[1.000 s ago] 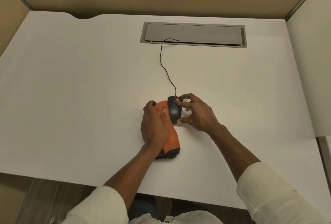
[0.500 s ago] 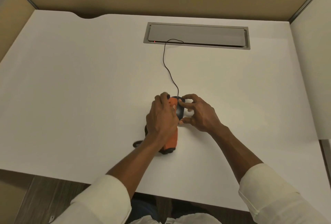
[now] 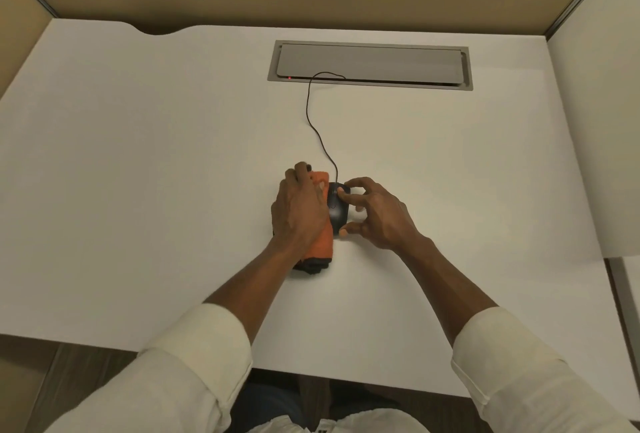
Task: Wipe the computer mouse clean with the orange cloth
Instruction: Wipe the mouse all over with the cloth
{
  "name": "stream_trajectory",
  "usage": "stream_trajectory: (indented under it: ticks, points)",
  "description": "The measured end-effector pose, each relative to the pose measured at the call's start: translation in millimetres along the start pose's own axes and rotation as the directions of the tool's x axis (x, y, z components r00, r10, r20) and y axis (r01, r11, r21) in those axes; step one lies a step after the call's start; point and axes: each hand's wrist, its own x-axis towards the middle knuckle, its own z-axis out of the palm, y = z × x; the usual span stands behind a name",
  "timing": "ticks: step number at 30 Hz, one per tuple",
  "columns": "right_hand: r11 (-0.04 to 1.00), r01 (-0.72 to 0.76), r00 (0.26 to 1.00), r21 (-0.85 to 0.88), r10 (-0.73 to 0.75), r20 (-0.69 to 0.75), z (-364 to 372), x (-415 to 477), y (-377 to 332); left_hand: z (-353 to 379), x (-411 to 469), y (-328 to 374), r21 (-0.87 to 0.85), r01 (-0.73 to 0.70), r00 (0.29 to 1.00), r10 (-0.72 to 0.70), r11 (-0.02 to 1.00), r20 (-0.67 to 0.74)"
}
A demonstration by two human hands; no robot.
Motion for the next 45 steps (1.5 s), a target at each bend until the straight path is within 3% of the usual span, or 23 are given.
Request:
stream_trajectory:
  ticks: [5, 11, 18, 32, 41, 45]
  points:
    - [1.0, -0.003, 1.0, 0.004, 0.003, 0.006, 0.0, 1.1, 0.7, -4.2, -51.9, -4.6, -0.096, 0.115, 0.992, -0.119, 0.989, -0.04]
    - [1.0, 0.006, 1.0, -0.004, -0.006, 0.0, 2.6, 1.3, 2.1, -9.3, -86.3, 3.8, -0.038, 0.002, 1.0, -0.002, 0.999, 0.002]
    - [1.0, 0.029, 0.999, -0.004, -0.029, -0.015, 0.4, -0.9, 0.7, -14.0, -54.5, 26.4, 0.15, -0.165, 0.986, 0.161, 0.975, 0.039]
    - [1.0, 0.017, 1.0, 0.002, -0.017, -0.002, 1.8, 0.8, 2.1, 3.1, 22.7, 6.3, 0.063, -0.024, 0.999, 0.022, 0.998, 0.036]
    - [1.0, -0.006, 1.0, 0.011, 0.006, -0.004, 0.4, -1.0, -0.4, -3.4, -32.8, 5.8, -0.048, 0.097, 0.995, -0.098, 0.994, -0.028]
    - [1.0, 0.006, 1.0, -0.014, -0.006, -0.003, 0.8, -0.4, 0.8, -6.1, -63.3, 1.6, -0.114, 0.173, 0.985, -0.172, 0.978, 0.022]
